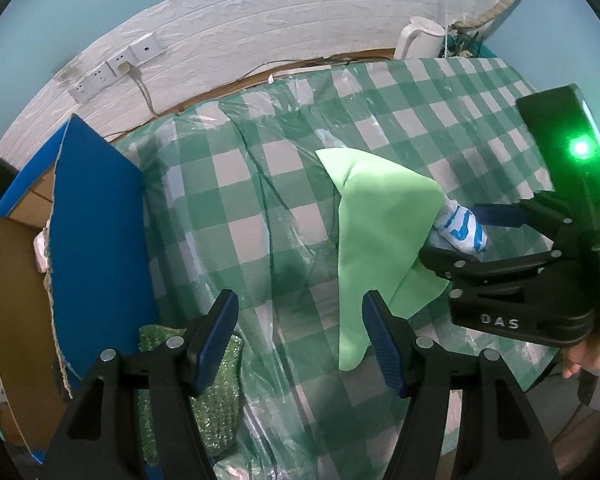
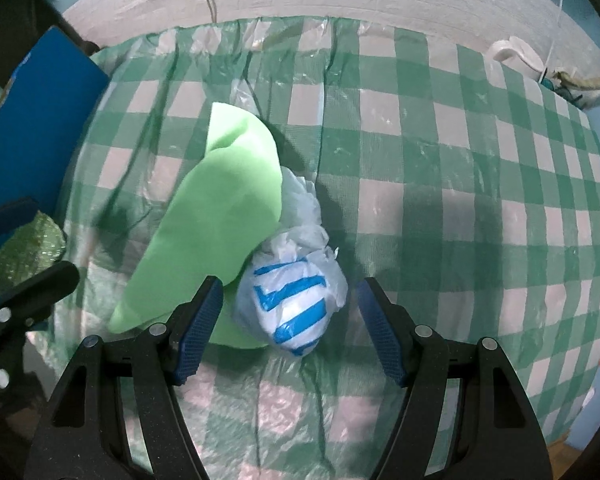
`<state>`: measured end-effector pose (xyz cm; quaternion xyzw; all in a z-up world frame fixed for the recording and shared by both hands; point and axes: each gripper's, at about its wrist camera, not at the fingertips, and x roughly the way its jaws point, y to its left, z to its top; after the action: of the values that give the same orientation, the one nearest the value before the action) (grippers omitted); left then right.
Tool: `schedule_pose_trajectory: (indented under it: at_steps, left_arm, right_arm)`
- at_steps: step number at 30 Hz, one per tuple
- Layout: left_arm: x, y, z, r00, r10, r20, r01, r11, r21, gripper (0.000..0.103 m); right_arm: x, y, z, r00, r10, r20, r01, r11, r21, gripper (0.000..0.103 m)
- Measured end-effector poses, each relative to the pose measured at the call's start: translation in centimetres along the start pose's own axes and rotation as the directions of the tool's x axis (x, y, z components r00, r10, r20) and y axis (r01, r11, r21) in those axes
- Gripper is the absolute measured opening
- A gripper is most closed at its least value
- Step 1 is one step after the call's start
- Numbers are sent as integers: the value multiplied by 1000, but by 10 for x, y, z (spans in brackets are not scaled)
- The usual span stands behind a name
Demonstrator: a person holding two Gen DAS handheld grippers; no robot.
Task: Organize soft objects
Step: 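Grasp the blue-and-white striped bag bundle with the right gripper, then grasp the light green cloth with the left gripper while the right gripper holds the striped bundle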
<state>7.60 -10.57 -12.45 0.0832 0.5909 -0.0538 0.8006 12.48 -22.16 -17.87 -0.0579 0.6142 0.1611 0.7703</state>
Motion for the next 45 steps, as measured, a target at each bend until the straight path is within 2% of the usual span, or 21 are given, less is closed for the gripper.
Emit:
schedule_pose_trajectory:
  at_steps: [2, 4, 5, 9, 17, 22, 30, 35, 45]
  left_arm:
    - [1, -2, 1, 1000, 0, -1, 0, 1000, 6, 66]
    - [1, -3, 1, 1000, 1, -3, -1, 1000, 10, 66]
    - [2, -3, 1, 1000, 1, -5, -1, 1000, 13, 66]
    - [7, -5, 3, 1000, -2, -16, 2, 1000, 18, 67]
    - [20, -15, 9, 999, 0, -39, 2, 999, 32, 73]
    - [28, -30, 15, 999, -9, -39, 11, 998, 55, 73]
    - [45, -46, 26, 998, -21, -58, 25, 998, 65, 74]
    - [53, -52, 29, 997, -23, -78, 28, 998, 63, 78]
    - [71, -69, 34, 994, -13, -104, 25, 994, 109, 78]
  right_arm:
    - [4, 2, 0, 1000, -1, 2, 1, 1000, -19, 71]
    - [6, 3, 0, 1000, -11, 3, 12, 999, -39, 62]
    - [7, 3, 0, 1000, -11, 0, 11, 999, -42, 51]
    - [5, 2, -1, 1000, -13, 2, 13, 999, -46, 45]
    - [-17, -27, -12, 1000, -4, 21, 3, 999, 45, 45]
    - [-22, -42, -18, 999, 19, 29, -22, 997, 80, 45]
    - [-26, -56, -21, 997, 54, 47, -58, 994, 90, 45]
    - [-23, -61, -19, 997, 59, 43, -63, 993, 104, 45]
    - [-28, -72, -24, 996, 68, 49, -73, 991, 114, 45]
